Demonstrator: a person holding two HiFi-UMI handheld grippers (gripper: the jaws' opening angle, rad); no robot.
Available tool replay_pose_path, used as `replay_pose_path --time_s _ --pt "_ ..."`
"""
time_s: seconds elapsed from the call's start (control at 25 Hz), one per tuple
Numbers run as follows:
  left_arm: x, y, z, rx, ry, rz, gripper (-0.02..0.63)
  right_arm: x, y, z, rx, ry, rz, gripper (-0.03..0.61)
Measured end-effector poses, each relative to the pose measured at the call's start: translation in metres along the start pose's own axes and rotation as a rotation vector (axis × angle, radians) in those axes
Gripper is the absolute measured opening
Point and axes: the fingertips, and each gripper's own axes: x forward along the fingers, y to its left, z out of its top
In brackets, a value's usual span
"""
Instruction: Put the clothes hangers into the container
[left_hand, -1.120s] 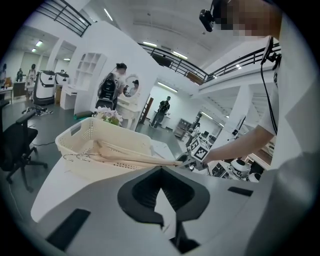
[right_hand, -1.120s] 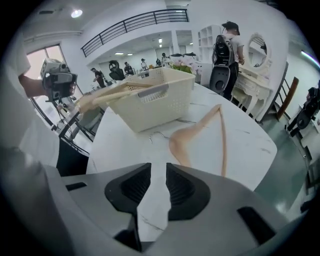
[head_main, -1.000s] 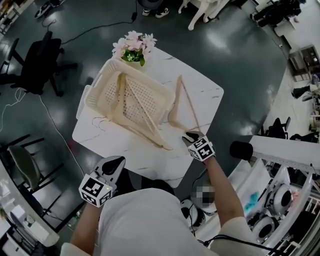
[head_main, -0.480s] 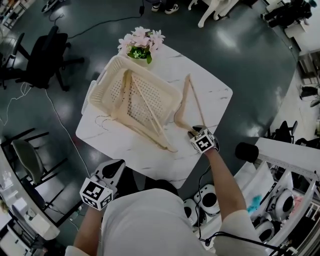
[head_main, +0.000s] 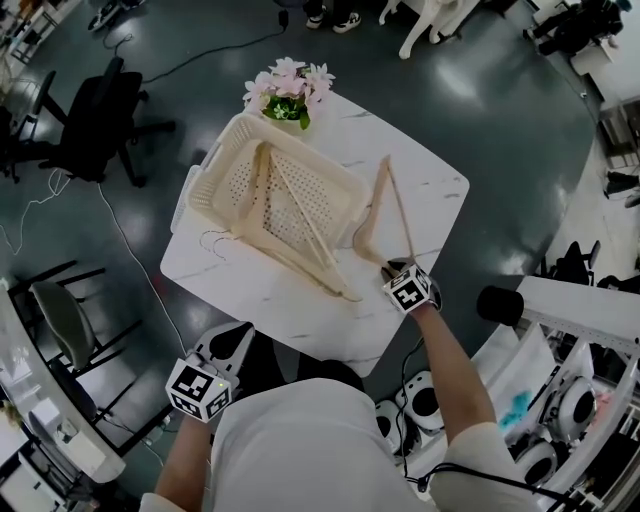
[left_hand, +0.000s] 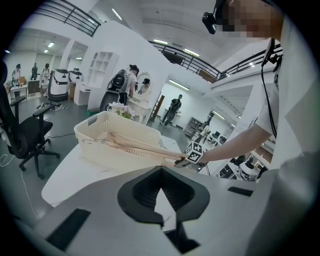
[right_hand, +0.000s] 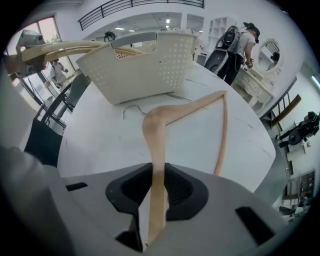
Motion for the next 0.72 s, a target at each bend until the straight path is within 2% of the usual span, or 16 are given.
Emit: replay_pose_path --time_s 0.4,0.72 --pt "-0.016 -0.009 0.003 0.035 -0.021 -0.032 0.008 -0.053 0.015 -0.011 0.071 -0.039 -0.003 0.084" --pt "-0.024 -0.012 0.008 0.071 -0.035 -0.068 0.008 -0.088 0.013 -0.024 0.118 -0.062 -0.044 0.084"
